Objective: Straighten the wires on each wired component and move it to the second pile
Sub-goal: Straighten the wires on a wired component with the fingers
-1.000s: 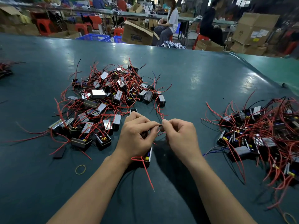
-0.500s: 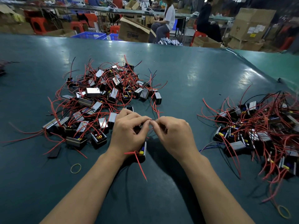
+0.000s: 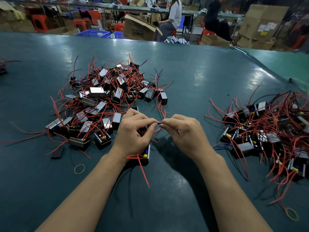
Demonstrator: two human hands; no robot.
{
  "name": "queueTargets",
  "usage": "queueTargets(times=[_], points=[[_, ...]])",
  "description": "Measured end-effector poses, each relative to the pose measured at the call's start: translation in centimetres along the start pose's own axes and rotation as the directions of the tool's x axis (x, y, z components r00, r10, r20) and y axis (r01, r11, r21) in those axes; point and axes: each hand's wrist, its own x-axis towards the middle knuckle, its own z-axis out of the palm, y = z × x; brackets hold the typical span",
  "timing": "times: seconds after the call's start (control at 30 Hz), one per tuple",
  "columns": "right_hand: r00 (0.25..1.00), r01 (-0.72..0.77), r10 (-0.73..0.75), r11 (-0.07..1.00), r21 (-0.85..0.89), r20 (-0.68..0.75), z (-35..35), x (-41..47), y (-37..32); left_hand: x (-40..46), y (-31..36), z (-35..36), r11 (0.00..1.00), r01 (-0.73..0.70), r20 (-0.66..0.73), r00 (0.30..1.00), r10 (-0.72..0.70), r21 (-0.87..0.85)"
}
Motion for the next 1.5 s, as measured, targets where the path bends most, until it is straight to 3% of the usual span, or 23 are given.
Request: queueTargets(times=[0.23, 0.33, 0.37, 0.43, 0.47, 0.5, 0.53, 0.57, 0.67, 0.73, 0.8, 0.9, 0.97, 1.03, 1.13, 1.23, 1.33, 1.5], points=[[0.999, -0.026, 0.024, 0.99, 0.138, 0.021, 0.0, 0.1, -0.5, 0.0, 0.1, -0.1, 0.999, -0.043, 0.008, 0.999, 0.044, -0.015], [0.954, -0.298, 0.291, 0.907, 0.299, 0.07, 0.2, 0.4, -1.2, 0.1, 0.3, -0.1, 0.996, -0.091, -0.002, 0.996, 0.091, 0.001], [0.895, -0.439, 0.427, 0.793, 0.423, 0.129, 0.3, 0.6, -1.6, 0.1, 0.4, 0.0, 0.994, -0.107, -0.01, 0.994, 0.107, 0.006], [0.712, -0.64, 0.614, 0.366, 0.676, 0.341, 0.5, 1.1, -2.2, 0.2, 0.5, 0.0, 0.988, -0.149, -0.023, 0.988, 0.15, 0.023], [0.634, -0.676, 0.625, 0.162, 0.719, 0.456, 0.5, 1.2, -2.5, 0.2, 0.6, 0.1, 0.986, -0.163, -0.028, 0.986, 0.164, 0.033], [0.596, -0.688, 0.607, 0.049, 0.724, 0.526, 0.4, 1.3, -2.6, 0.2, 0.6, 0.1, 0.987, -0.155, -0.035, 0.987, 0.156, 0.036], [0.598, -0.694, 0.596, 0.05, 0.718, 0.537, 0.3, 1.2, -2.6, 0.2, 0.6, 0.2, 0.993, -0.114, -0.047, 0.992, 0.115, 0.019], [0.631, -0.687, 0.61, 0.152, 0.711, 0.48, 0.2, 1.1, -2.5, 0.2, 0.6, 0.2, 0.999, -0.036, -0.06, 0.998, 0.034, -0.029], [0.724, -0.618, 0.679, 0.561, 0.551, 0.121, -0.5, 0.8, -1.3, 0.4, 0.6, 0.1, 0.926, 0.264, -0.058, 0.955, -0.29, -0.269], [0.715, -0.635, 0.699, 0.664, 0.394, -0.025, -0.7, 0.6, -0.1, 0.6, 0.4, 0.0, 0.856, 0.366, -0.027, 0.915, -0.402, -0.366], [0.679, -0.702, 0.734, 0.636, 0.321, 0.03, -0.6, 0.3, 0.1, 0.8, 0.4, -0.2, 0.804, 0.402, 0.001, 0.895, -0.447, -0.437], [0.567, -0.821, 0.743, 0.474, 0.319, 0.356, -0.4, 0.2, -1.1, 1.0, 0.3, -0.3, 0.746, 0.422, 0.018, 0.876, -0.483, -0.516], [0.501, -0.865, 0.68, 0.374, 0.334, 0.536, -0.6, 0.4, -1.7, 1.0, 0.1, -0.3, 0.748, 0.426, -0.018, 0.863, -0.504, -0.509], [0.483, -0.874, 0.62, 0.301, 0.381, 0.619, -0.7, 0.5, -2.0, 1.0, -0.3, -0.3, 0.775, 0.442, -0.083, 0.844, -0.529, -0.452], [0.515, -0.854, 0.561, 0.267, 0.448, 0.648, -0.8, 0.5, -2.2, 0.9, -0.8, 0.0, 0.813, 0.491, -0.129, 0.826, -0.549, -0.315], [0.519, -0.842, 0.577, 0.221, 0.491, 0.631, -1.0, 0.5, -2.1, 0.7, -1.0, 0.3, 0.795, 0.558, -0.051, 0.81, -0.584, -0.239], [0.516, -0.841, 0.564, 0.193, 0.505, 0.644, -1.0, 0.6, -2.0, 0.5, -1.0, 0.3, 0.822, 0.542, -0.09, 0.822, -0.562, -0.176], [0.608, -0.784, 0.475, 0.233, 0.575, 0.636, -0.6, 0.6, -2.6, 0.9, -0.5, -0.2, 0.745, 0.529, -0.037, 0.805, -0.592, -0.407]])
